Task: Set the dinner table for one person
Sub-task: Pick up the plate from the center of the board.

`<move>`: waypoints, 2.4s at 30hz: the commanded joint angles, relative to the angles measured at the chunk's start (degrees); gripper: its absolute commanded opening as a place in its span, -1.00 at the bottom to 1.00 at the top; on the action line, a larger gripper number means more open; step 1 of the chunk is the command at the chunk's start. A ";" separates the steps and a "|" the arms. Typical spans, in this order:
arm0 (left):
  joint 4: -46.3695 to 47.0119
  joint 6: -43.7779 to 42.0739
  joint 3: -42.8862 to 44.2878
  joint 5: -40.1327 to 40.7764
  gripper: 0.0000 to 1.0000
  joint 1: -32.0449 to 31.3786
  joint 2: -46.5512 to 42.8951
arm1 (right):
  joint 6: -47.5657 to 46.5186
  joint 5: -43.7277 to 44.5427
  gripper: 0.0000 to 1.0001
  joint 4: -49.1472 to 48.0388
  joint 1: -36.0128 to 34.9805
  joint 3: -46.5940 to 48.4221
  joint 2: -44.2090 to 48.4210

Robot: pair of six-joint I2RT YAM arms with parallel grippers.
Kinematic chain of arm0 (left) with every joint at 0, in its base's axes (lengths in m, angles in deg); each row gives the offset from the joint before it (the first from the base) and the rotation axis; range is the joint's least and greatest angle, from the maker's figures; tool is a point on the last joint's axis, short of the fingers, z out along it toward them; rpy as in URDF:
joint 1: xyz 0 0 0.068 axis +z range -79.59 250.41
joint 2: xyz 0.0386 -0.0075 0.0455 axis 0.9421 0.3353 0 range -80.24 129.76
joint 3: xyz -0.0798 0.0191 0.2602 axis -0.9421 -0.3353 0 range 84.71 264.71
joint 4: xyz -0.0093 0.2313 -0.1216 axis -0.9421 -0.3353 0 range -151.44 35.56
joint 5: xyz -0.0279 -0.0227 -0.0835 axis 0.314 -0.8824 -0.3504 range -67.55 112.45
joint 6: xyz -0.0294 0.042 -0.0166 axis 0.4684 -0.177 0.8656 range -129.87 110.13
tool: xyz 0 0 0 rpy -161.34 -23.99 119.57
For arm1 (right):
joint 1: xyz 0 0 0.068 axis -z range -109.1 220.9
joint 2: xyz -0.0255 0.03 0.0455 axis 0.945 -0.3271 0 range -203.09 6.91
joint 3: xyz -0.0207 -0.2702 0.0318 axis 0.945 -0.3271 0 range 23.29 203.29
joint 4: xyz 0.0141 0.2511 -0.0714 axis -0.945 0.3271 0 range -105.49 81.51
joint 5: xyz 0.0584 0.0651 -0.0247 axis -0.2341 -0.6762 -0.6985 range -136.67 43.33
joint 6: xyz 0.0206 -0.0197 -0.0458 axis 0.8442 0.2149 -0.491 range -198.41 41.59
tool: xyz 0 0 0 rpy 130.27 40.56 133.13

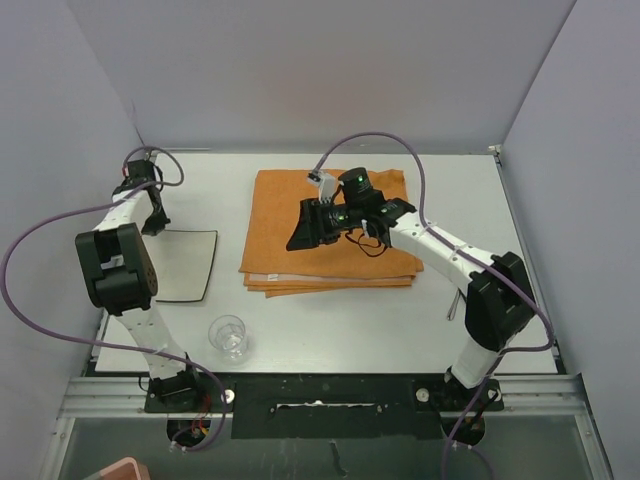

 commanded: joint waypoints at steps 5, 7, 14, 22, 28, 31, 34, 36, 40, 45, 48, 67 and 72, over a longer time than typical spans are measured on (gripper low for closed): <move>13.00 -12.87 3.11 -2.10 -1.00 -1.64 -4.51 | -3.58 3.08 0.11 -0.83 -0.06 -4.00 7.77; 13.80 -14.30 3.11 -2.28 -1.00 -0.41 -4.83 | -3.63 3.62 0.11 -0.86 -0.15 -5.43 8.79; 17.21 -16.46 -0.99 13.11 -1.00 3.39 -4.39 | -4.62 5.09 0.10 -1.61 -0.92 -10.19 10.49; 16.76 -16.17 -4.82 11.59 -1.00 8.18 -3.53 | -5.14 5.91 0.10 -1.17 -1.36 -12.40 11.27; 17.64 -13.37 -10.99 11.12 -1.00 7.92 -4.74 | -5.59 6.34 0.10 -0.54 -1.73 -11.49 10.85; 18.49 -11.93 -14.23 10.50 -1.00 7.73 -5.85 | -5.38 6.36 0.09 -0.52 -1.85 -11.13 10.47; 18.04 -10.02 -16.44 9.12 -1.00 7.64 -7.03 | -5.23 6.43 0.09 -0.53 -2.09 -10.62 10.04; 18.33 -9.32 -17.86 7.45 -1.00 7.19 -8.29 | -5.16 6.50 0.08 -0.41 -2.25 -10.23 9.52; 18.10 -7.69 -19.37 3.54 -1.00 6.57 -10.07 | -4.88 6.63 0.08 -0.33 -2.67 -9.51 8.48; 18.05 -7.42 -19.73 -2.93 -1.00 5.83 -10.73 | -5.03 7.00 0.07 0.54 -2.94 -8.10 7.65; 17.54 -7.38 -19.71 -5.12 -1.00 5.69 -10.06 | -5.14 7.13 0.06 1.14 -3.08 -7.29 7.34; 17.12 -4.82 -18.22 2.61 -1.00 0.52 -18.16 | -2.55 -0.46 0.15 -6.81 -1.96 0.00 -7.60; 13.84 -0.42 -17.56 3.92 -1.00 -1.64 -21.72 | 3.74 -9.13 0.15 -14.22 -1.57 9.86 -19.47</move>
